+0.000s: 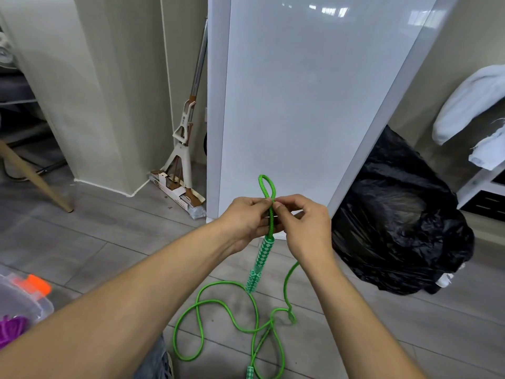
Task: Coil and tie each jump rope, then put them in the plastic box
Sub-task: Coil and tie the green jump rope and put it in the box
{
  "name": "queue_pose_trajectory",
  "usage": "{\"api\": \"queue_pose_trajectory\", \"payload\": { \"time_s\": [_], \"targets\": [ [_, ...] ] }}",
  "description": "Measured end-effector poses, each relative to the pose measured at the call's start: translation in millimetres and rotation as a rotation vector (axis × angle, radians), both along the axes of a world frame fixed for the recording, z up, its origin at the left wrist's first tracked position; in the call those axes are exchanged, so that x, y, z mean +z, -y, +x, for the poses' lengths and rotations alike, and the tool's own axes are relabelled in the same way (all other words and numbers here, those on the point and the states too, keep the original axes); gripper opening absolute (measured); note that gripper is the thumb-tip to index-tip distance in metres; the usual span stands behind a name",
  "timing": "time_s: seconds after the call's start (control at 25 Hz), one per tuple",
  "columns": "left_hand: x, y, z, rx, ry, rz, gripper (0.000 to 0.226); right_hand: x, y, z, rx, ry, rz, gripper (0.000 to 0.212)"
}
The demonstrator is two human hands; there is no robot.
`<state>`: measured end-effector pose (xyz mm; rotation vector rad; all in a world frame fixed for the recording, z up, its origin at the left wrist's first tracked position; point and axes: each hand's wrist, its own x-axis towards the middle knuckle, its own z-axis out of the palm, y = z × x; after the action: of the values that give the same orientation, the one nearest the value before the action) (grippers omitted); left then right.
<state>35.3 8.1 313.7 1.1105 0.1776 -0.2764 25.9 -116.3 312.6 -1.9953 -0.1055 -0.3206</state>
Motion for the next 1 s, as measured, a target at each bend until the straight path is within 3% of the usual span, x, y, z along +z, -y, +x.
{"api": "queue_pose_trajectory", "payload": {
  "time_s": [0.16,0.32,0.56,0.64,0.8,1.0],
  "targets": [
    [2.7,-1.2,-4.1,-0.019,-0.064,0.019,0.027,-1.7,-3.9,-2.7,0.022,0.007,-0.126,0.027],
    [7.0,3.0,-7.4,-0.063,-0.082,0.061,0.026,-4.3,-7.3,-4.4,-0.049,0.023,0.053,0.022],
    [6.9,-3.1,0.7,0.165,0.078,0.232,0.029,-2.5,-7.3,-7.0,0.024,0.130,-0.164,0.017],
    [10.3,-11.7,9.1,0.248,0.076,0.168,0.028,-1.8,-1.0,-2.7,0.030,0.023,-0.221,0.001],
    [16.7,-20.8,14.5,0.299,0.011,-0.108,0.022,-1.1,2.3,-4.6,0.164,-0.137,-0.357,0.019],
    [15.4,-32.9,26.0,0.398,-0.068,-0.226,0.026,5.7,7.8,-3.8,0.331,-0.248,-0.408,0.027]
  ]
}}
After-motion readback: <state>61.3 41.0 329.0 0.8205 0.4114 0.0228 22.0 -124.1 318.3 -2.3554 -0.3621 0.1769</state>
